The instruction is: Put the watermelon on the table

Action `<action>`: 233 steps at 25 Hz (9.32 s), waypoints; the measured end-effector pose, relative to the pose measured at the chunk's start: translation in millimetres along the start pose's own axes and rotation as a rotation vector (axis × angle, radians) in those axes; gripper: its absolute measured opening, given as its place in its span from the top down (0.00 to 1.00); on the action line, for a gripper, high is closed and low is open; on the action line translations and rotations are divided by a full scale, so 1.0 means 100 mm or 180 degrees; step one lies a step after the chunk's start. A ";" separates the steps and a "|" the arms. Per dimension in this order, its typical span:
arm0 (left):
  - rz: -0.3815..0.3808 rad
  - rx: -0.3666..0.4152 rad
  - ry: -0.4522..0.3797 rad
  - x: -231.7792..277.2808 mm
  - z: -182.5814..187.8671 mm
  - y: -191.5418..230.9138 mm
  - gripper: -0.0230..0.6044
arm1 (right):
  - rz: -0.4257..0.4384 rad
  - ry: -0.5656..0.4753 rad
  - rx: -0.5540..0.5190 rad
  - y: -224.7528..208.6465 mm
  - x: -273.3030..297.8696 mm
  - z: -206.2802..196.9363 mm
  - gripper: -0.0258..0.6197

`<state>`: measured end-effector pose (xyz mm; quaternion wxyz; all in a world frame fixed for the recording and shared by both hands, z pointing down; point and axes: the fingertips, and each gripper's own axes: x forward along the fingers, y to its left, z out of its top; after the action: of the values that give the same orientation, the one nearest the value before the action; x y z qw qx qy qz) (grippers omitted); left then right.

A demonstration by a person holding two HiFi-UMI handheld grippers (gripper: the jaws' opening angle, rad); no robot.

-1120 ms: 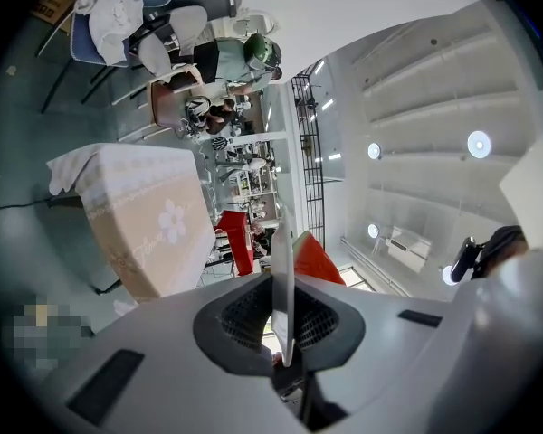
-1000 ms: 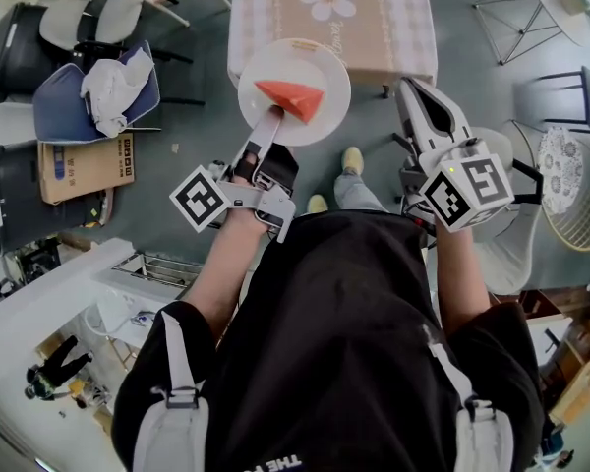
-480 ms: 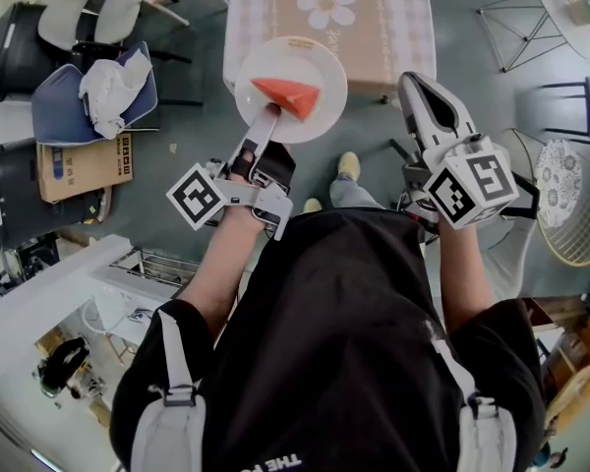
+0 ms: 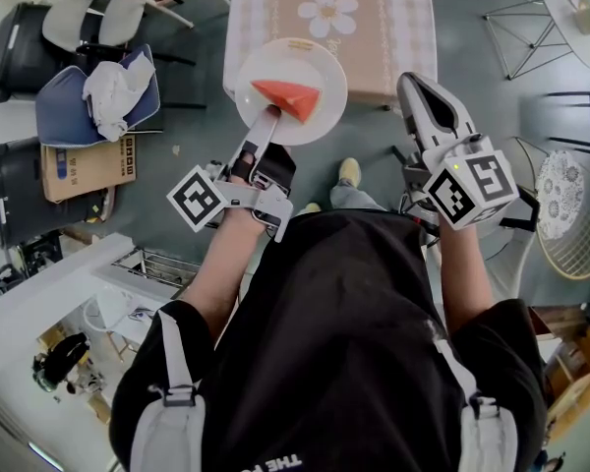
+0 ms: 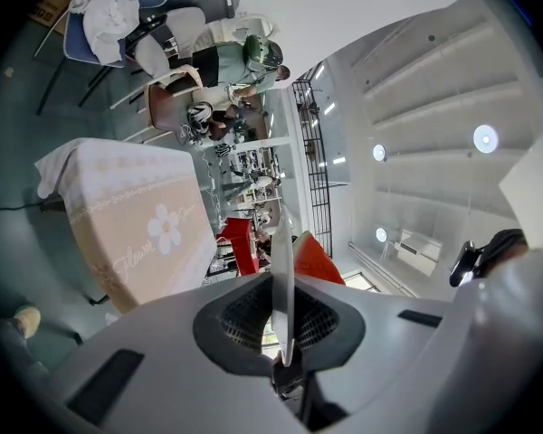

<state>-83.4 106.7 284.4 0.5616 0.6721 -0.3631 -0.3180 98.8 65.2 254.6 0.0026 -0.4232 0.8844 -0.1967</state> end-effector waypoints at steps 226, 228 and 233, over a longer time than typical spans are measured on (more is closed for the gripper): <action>0.0629 -0.0249 0.0454 3.05 1.17 2.36 0.92 | -0.0158 0.0964 0.0510 -2.62 2.93 -0.69 0.94; 0.0635 -0.0220 0.0489 3.06 1.16 2.41 0.92 | -0.0193 0.0984 0.0531 -2.67 2.91 -0.71 0.94; 0.0656 -0.0188 0.0549 3.11 1.13 2.53 0.92 | -0.0234 0.1040 0.0562 -2.78 2.89 -0.78 0.94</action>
<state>-45.2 -242.2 509.2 0.6399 0.6392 -0.3711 -0.2102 107.6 -281.8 470.7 -0.1111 -0.4158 0.8363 -0.3396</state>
